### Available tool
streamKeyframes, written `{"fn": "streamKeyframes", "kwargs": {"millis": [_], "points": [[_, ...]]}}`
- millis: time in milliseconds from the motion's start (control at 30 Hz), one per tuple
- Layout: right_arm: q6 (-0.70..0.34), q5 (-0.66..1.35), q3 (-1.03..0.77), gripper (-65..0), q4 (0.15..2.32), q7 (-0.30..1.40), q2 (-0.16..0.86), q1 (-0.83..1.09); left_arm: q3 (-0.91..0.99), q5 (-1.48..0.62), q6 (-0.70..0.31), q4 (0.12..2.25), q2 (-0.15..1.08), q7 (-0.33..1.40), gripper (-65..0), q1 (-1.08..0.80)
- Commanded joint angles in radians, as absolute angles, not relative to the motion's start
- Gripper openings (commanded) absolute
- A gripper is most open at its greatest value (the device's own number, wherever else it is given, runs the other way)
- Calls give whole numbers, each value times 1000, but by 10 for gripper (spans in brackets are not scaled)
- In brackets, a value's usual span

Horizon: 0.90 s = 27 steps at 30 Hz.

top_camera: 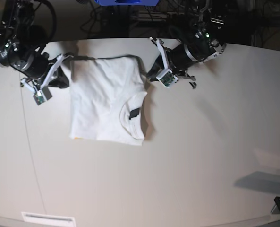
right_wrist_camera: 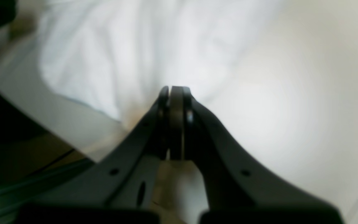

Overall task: Fold the T-shirt properly
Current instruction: 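Smooth the collar edge of the folded shirt with both grippers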

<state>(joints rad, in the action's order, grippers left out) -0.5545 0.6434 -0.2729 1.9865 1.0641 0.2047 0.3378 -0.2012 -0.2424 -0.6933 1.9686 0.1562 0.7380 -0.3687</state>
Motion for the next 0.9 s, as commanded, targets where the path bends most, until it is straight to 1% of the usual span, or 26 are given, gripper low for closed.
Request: {"fn": "streamKeyframes", "kwargs": {"millis": [0, 133, 300, 567, 867], "points": [[-561, 659, -300, -649, 1992, 1044, 219, 341, -232, -260, -698, 1991, 156, 710, -593, -363], [-561, 657, -387, -649, 1986, 1044, 220, 360, -306, -260, -698, 1992, 154, 708, -593, -364], [-561, 657, -437, -649, 1974, 1040, 220, 381, -305, -252, -698, 1985, 137, 708, -593, -361], [-561, 657, -440, -649, 1972, 1035, 220, 406, -315, -260, -698, 1916, 133, 708, -593, -292], [-561, 657, -475, -649, 1972, 1035, 220, 410, -318, -262, -698, 1893, 133, 711, -593, -321]]}}
